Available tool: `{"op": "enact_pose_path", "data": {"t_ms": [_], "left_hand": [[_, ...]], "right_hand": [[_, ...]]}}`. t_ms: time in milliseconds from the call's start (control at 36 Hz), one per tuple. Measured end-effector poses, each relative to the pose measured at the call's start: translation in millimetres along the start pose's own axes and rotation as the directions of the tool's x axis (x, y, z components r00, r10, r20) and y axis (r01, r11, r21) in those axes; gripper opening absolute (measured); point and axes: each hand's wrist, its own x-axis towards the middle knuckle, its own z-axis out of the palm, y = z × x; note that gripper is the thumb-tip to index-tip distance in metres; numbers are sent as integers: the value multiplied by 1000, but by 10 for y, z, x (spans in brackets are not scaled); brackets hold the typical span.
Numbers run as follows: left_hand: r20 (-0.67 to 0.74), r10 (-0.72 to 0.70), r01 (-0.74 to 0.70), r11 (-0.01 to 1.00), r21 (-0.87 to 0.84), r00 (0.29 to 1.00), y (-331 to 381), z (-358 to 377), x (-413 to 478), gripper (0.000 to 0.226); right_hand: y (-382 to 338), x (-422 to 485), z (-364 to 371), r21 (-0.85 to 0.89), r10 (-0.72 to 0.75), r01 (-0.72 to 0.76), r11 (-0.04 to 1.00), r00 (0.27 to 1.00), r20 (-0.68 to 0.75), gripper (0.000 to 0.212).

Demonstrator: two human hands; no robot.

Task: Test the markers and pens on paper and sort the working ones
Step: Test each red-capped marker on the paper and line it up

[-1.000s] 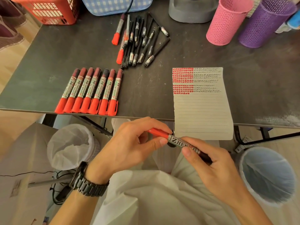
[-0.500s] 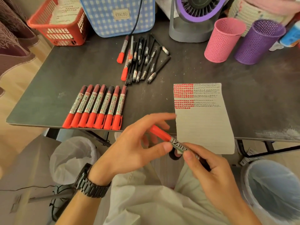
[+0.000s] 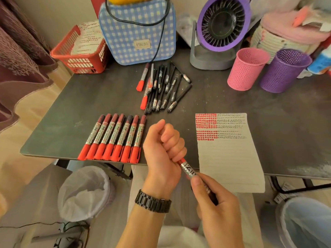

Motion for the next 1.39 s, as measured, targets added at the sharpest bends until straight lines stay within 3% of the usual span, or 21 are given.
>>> {"op": "enact_pose_path", "data": {"t_ms": [194, 333, 389, 444, 528, 667, 806, 889, 1000, 1139, 1222, 1278, 1389], "left_hand": [[17, 30, -31, 996, 85, 999, 25, 60, -59, 47], [76, 91, -108, 957, 269, 993, 247, -17, -49, 43], [135, 160, -206, 838, 504, 978, 355, -105, -66, 34], [205, 192, -281, 650, 707, 960, 475, -226, -123, 24], [228, 105, -251, 466, 849, 968, 655, -438, -226, 22], [233, -15, -232, 44, 972, 972, 1056, -743, -401, 15], [307, 8, -299, -196, 934, 952, 1390, -893, -580, 17], [305, 109, -280, -199, 939, 946, 1530, -982, -652, 18], [215, 346, -201, -75, 977, 913, 1685, -1189, -656, 15], [-6, 656, -9, 19, 1000, 755, 1822, -1594, -472, 11], [-57, 742, 107, -20, 994, 668, 1802, -1780, -335, 13], [-67, 745, 179, -72, 981, 663, 1755, -1848, -259, 14], [-109, 728, 241, -79, 967, 677, 1679, -1931, -185, 15]], "right_hand": [[-37, -67, 105, -8, -23, 23, 1000, 996, -84, 16], [-134, 129, 81, -78, -69, 78, 994, 991, 114, 14], [-198, 273, 38, -157, -119, 152, 976, 972, 201, 13], [-271, 403, 9, -223, -159, 227, 948, 946, 284, 17], [-369, 570, -26, -299, -186, 312, 902, 905, 383, 17], [-474, 813, 115, -454, -217, 502, 736, 810, 544, 27], [-531, 912, 438, -404, -226, 609, 683, 701, 676, 30], [-517, 933, 625, -366, -242, 620, 694, 680, 692, 40], [-386, 964, 750, -396, -201, 544, 740, 740, 641, 68], [-38, 1001, 731, -657, -244, 493, 570, 865, 438, 72], [147, 994, 736, -768, -256, 481, 423, 877, 408, 68], [208, 997, 754, -814, -255, 488, 316, 870, 422, 63], [222, 1018, 777, -838, -251, 477, 264, 873, 418, 57]]}}
